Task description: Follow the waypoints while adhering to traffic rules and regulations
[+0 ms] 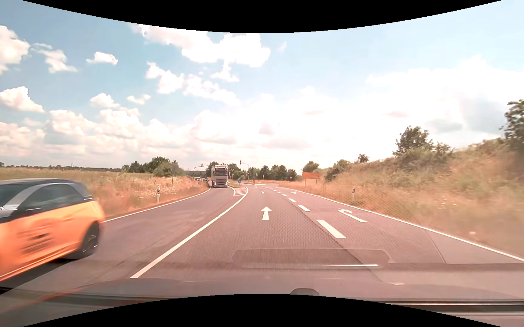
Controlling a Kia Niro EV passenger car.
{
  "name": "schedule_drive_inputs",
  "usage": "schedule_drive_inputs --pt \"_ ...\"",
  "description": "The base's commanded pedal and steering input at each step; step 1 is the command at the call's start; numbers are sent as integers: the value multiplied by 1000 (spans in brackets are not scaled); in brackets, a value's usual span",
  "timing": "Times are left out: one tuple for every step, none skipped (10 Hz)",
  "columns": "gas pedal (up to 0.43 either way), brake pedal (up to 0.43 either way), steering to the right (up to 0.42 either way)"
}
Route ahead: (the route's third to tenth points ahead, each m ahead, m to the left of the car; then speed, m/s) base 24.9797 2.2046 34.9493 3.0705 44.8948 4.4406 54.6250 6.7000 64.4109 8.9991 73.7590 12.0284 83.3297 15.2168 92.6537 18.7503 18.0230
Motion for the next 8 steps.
schedule_drive_inputs --pt "0 0 -20" --pt "0 0 -21" --pt "0 0 -21" --pt "0 0 -21" --pt "0 61 -21" --pt "0 110 -22" --pt "0 134 -21" --pt "0 165 -21"
